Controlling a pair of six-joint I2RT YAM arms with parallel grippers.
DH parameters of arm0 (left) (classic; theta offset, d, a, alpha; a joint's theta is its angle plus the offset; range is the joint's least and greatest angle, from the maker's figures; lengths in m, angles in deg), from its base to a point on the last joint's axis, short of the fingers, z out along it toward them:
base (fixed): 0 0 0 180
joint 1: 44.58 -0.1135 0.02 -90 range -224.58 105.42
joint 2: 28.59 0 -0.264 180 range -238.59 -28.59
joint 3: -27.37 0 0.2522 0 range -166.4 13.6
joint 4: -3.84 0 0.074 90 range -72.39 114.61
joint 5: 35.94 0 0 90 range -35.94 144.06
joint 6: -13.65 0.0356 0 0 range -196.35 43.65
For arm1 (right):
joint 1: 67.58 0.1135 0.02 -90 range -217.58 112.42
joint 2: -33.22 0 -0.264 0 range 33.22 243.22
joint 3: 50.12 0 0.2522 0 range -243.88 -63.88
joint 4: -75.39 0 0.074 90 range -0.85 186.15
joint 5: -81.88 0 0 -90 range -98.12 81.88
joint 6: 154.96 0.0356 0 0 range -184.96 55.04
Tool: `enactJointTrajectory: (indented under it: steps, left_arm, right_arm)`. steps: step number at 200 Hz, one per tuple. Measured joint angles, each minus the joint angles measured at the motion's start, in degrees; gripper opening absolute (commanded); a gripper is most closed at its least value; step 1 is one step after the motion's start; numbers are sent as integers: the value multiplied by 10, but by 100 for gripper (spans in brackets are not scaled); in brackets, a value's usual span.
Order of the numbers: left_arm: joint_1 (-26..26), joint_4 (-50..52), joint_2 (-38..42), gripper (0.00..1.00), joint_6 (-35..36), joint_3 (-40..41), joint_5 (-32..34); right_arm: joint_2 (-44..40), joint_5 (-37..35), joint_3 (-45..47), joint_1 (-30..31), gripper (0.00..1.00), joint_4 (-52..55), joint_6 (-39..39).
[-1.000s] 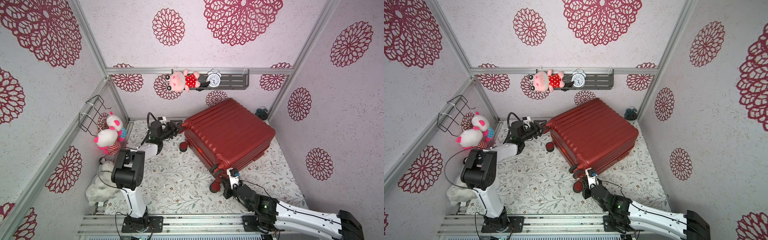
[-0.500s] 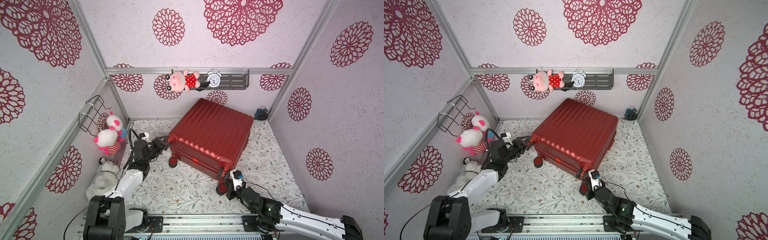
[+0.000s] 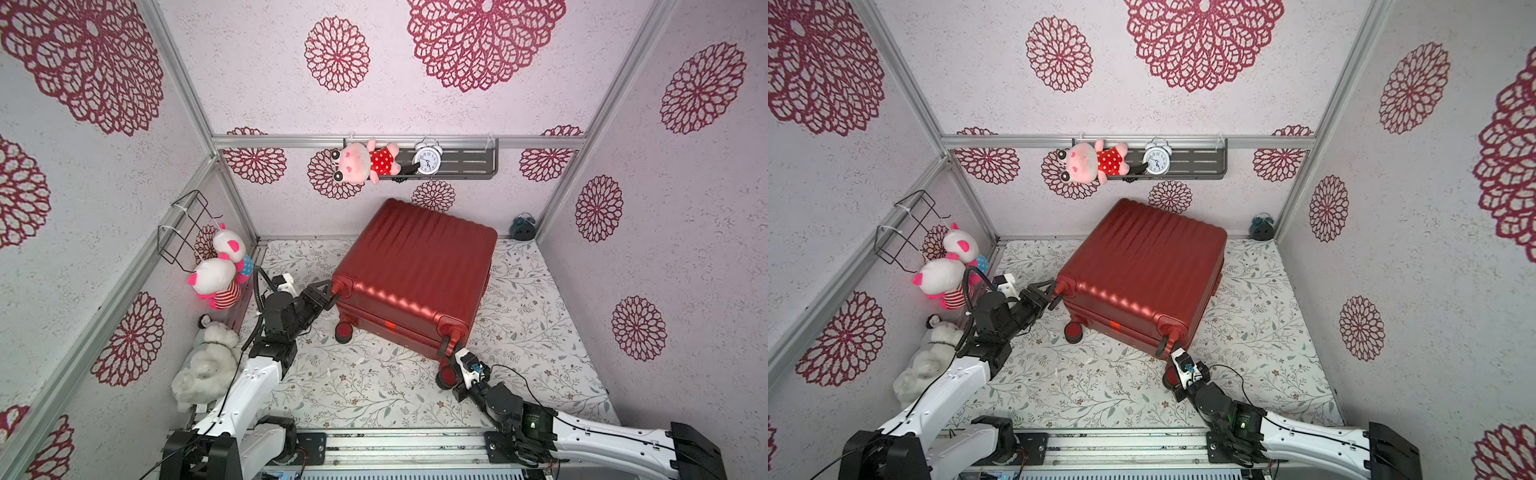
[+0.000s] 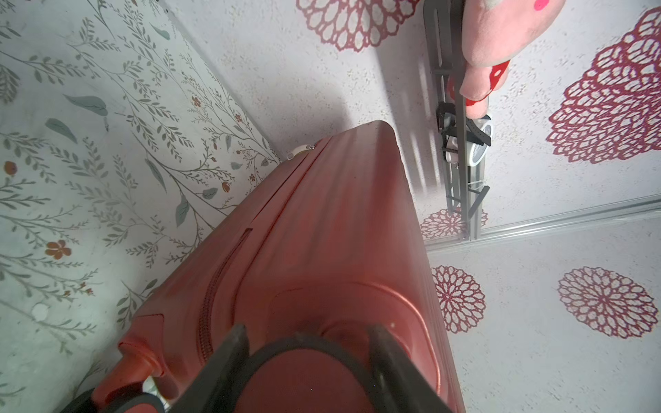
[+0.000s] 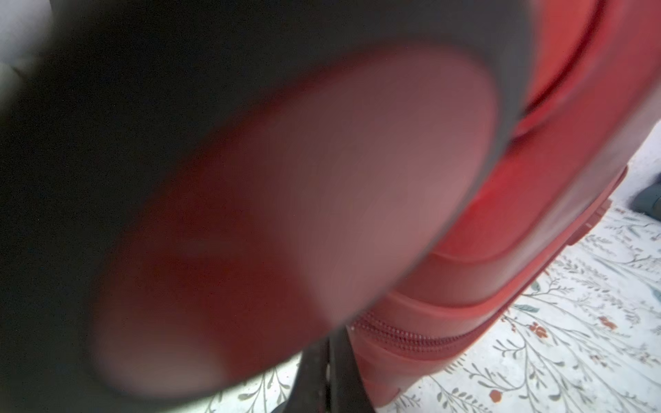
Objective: Open the suitcase zippers
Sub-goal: Unzip the zipper on the suitcase.
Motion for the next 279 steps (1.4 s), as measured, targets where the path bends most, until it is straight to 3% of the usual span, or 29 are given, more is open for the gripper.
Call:
enactJointTrajectory:
  steps: [148,206,279]
  left_arm:
    - [91,63,52,34,4,1,153]
    - [122,116,99,34,7,5,170]
    - [161,148,154,34,8,24,191]
  right_arm:
    - [190,-89,-76,48,0,-44,-68]
    - [272,-89,-146,48,0,-9,-36]
    - [277,-44,-172,19,0,36,16]
